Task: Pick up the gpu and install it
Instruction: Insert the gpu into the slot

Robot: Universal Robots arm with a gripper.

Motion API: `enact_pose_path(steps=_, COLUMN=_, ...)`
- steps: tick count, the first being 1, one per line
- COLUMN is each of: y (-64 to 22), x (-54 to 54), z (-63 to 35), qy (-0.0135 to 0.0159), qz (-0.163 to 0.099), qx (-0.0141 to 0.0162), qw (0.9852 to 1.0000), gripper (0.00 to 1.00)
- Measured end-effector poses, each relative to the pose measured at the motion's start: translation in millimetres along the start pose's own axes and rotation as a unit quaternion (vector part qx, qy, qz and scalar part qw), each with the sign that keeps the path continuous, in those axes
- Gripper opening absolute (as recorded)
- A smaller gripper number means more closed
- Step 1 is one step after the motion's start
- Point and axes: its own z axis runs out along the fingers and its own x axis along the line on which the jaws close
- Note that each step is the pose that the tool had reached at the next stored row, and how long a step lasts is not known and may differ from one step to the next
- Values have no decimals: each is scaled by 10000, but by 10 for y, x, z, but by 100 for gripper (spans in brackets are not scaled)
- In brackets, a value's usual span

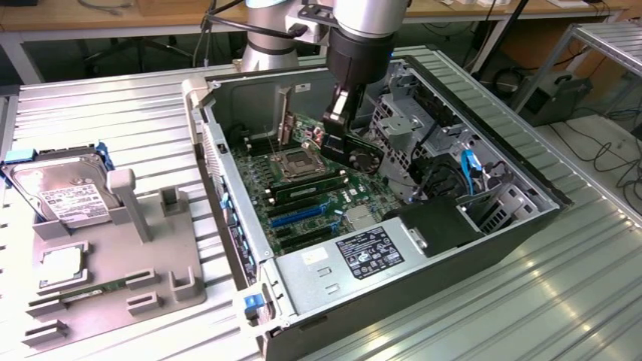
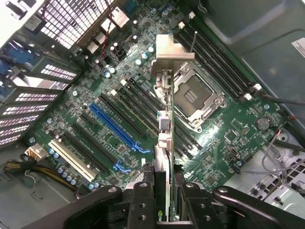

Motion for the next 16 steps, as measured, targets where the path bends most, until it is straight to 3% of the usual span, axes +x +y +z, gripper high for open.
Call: enact_pose_path(steps=16, y=0, x=0, z=1, qy=-6, qz=-274, qx=-8, qw=9996, gripper=26)
